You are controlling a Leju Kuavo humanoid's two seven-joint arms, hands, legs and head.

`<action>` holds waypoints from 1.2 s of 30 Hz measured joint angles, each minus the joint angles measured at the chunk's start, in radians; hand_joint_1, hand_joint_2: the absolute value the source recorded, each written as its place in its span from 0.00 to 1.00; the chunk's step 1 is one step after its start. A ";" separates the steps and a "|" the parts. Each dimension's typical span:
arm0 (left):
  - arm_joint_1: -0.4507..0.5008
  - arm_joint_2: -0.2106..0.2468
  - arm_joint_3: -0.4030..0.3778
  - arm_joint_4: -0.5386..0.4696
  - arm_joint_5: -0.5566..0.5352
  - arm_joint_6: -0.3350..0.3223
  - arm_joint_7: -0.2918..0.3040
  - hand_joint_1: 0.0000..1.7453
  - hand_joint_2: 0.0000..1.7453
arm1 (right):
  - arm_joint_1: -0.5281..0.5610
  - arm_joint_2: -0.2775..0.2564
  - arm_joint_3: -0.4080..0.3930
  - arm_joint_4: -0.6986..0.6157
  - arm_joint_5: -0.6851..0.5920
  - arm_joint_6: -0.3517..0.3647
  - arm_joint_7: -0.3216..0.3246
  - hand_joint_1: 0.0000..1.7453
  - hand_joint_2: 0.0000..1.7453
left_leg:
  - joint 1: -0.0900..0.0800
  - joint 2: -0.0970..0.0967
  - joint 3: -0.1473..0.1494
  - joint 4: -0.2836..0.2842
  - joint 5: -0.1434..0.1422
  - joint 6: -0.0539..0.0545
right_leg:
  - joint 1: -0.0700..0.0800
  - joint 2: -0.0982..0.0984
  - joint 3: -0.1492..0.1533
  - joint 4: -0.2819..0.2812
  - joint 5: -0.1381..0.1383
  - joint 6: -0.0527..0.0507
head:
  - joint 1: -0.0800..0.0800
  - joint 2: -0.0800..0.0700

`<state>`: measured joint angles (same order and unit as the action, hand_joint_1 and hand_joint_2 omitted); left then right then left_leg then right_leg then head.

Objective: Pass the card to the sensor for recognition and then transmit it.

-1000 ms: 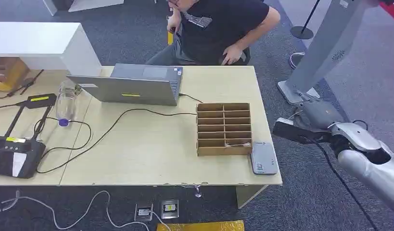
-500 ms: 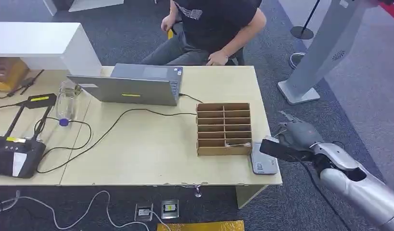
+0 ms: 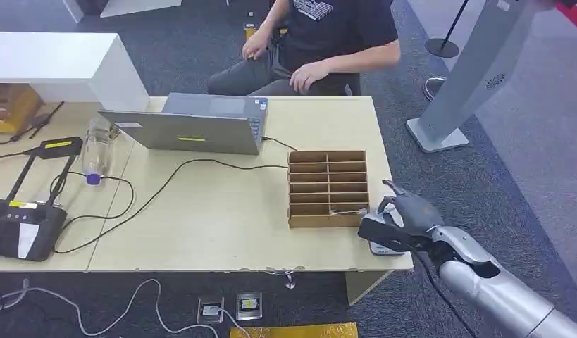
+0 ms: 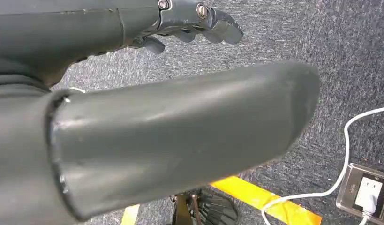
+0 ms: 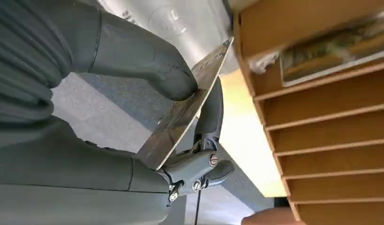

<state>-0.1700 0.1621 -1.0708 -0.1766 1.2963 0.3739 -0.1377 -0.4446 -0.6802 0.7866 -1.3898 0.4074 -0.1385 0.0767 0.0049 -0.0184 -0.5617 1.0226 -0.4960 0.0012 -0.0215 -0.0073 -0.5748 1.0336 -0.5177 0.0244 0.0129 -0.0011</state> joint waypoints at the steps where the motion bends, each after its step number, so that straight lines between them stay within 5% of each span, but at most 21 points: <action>1: 0.000 0.000 0.000 0.000 0.000 0.001 0.000 0.00 0.00 | 0.004 0.004 0.000 0.003 0.003 0.000 -0.002 1.00 1.00 | 0.000 0.000 0.000 0.000 0.000 0.000 | 0.000 0.000 0.000 0.000 0.000 0.000 | 0.000 0.000; 22: 0.000 -0.001 0.000 0.000 0.004 0.014 0.008 0.00 0.00 | 0.119 0.080 -0.049 0.052 0.024 -0.055 -0.002 1.00 1.00 | 0.000 0.003 0.003 0.000 0.000 0.000 | 0.000 0.003 0.001 0.000 0.000 -0.001 | 0.000 0.000; 36: 0.000 0.000 0.000 0.000 0.007 0.016 0.008 0.00 0.00 | 0.137 0.067 -0.092 0.068 -0.009 -0.082 -0.017 1.00 1.00 | 0.000 0.004 0.003 0.000 0.000 0.000 | 0.000 0.005 0.001 0.000 0.000 -0.001 | 0.000 0.000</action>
<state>-0.1695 0.1621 -1.0708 -0.1766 1.3035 0.3899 -0.1301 -0.3072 -0.6134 0.6950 -1.3214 0.3983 -0.2209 0.0599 0.0049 -0.0148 -0.5587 1.0226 -0.4963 0.0009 -0.0215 -0.0027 -0.5738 1.0332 -0.5174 0.0238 0.0130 -0.0011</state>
